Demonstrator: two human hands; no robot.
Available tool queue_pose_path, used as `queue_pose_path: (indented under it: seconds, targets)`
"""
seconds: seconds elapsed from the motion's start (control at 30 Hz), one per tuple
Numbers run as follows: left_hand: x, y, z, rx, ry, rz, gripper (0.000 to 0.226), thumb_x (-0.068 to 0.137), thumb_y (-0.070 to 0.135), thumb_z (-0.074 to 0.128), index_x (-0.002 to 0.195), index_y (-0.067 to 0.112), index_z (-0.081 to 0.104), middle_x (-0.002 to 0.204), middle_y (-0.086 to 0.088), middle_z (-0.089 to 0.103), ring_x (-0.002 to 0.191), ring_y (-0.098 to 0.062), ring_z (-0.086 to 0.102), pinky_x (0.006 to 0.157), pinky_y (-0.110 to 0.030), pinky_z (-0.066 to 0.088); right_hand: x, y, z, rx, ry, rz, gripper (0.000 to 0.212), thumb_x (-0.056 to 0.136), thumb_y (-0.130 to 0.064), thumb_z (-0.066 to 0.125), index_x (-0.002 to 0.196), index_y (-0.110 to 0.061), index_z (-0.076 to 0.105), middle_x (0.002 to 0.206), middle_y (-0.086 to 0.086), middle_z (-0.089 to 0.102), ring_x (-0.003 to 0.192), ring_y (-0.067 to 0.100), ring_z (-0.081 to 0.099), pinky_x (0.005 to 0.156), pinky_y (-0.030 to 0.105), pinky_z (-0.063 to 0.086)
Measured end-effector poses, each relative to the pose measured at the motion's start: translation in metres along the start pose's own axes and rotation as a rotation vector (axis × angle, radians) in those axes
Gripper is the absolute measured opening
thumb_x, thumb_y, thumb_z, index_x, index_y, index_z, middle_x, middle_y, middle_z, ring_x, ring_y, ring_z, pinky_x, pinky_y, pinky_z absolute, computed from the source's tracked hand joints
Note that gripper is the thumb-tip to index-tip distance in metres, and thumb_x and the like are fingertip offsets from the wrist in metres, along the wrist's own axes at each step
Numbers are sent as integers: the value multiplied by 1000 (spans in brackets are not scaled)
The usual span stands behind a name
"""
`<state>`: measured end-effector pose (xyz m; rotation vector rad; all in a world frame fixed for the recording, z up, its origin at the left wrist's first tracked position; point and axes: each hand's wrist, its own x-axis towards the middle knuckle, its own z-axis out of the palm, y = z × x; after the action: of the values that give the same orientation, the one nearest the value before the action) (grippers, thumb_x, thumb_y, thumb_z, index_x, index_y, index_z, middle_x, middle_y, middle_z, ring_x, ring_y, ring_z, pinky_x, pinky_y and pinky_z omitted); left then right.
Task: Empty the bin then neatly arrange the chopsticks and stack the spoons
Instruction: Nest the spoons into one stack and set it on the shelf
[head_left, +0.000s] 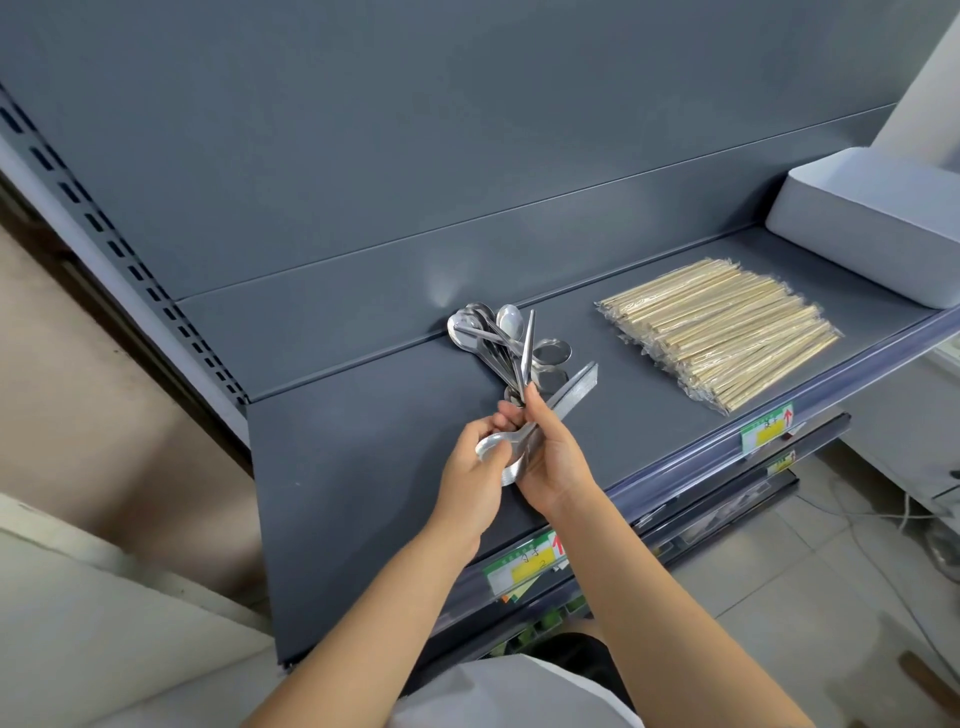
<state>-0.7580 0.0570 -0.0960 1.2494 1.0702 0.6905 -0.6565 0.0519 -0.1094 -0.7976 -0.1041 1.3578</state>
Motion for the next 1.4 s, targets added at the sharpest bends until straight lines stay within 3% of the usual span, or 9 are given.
queue_pose_path:
  seconds: [0.2, 0.33, 0.53, 0.67, 0.77, 0.93, 1.17, 1.3, 1.4]
  targets:
    - [5, -2, 0, -48, 65, 51, 28, 91, 6, 59, 110, 26, 62, 109, 11, 65, 93, 7, 61, 73, -9, 46, -2, -3, -2, 45, 16, 16, 36, 80, -36, 67, 58, -16, 47, 52, -2, 43, 54, 14, 49, 68, 29, 45]
    - [7, 0, 11, 5, 98, 119, 30, 89, -1, 56, 108, 21, 63, 102, 12, 66, 86, 11, 59, 71, -5, 45, -1, -11, 0, 168, 56, 15, 46, 90, -34, 57, 51, -16, 40, 47, -2, 41, 47, 13, 47, 61, 26, 43]
    - [36, 22, 9, -62, 234, 99, 20, 93, 13, 58, 113, 13, 60, 109, 9, 63, 92, 6, 59, 81, -10, 42, 13, -35, -10, 208, 99, 31, 40, 85, -28, 61, 50, -17, 43, 48, -3, 40, 47, 13, 45, 62, 24, 41]
    - [101, 37, -14, 221, 384, 55, 24, 94, 9, 50, 117, 12, 54, 110, 5, 53, 100, -12, 51, 83, -25, 38, 22, -58, -22, 139, 86, 41, 38, 80, -32, 63, 52, -18, 42, 48, -2, 39, 47, 13, 45, 65, 25, 40]
    - [150, 48, -27, 535, 389, 9, 17, 96, 9, 37, 83, 13, 47, 78, 1, 43, 78, -22, 37, 66, -30, 31, 25, -65, -27, 65, 65, 92, 40, 82, -34, 61, 51, -17, 42, 47, 0, 40, 48, 15, 47, 68, 29, 40]
    - [190, 57, -24, 563, 295, -15, 22, 96, 11, 52, 113, 1, 62, 113, -11, 65, 106, -25, 59, 88, -28, 42, 26, -69, -32, -82, -2, 195, 41, 79, -35, 61, 47, -16, 45, 48, 4, 40, 50, 19, 47, 66, 30, 38]
    - [197, 60, -11, 453, 260, -66, 19, 92, 10, 58, 109, 8, 66, 92, -4, 64, 78, -13, 55, 59, -18, 40, 31, -68, -42, -106, -61, 208, 43, 82, -35, 61, 52, -10, 43, 50, 8, 42, 53, 21, 50, 67, 32, 43]
    - [194, 62, -9, 360, 253, -153, 6, 89, 7, 61, 87, 11, 65, 80, -7, 59, 65, -15, 51, 48, -21, 44, 31, -69, -42, -100, -72, 186, 44, 83, -36, 60, 49, -12, 46, 48, 7, 44, 53, 21, 52, 67, 30, 46]
    - [184, 66, -12, 261, 275, -190, 13, 87, 4, 61, 76, 10, 62, 76, -11, 59, 59, -17, 55, 43, -19, 49, 29, -71, -42, -110, -76, 180, 43, 82, -37, 62, 49, -13, 47, 49, 7, 44, 54, 20, 53, 67, 29, 47]
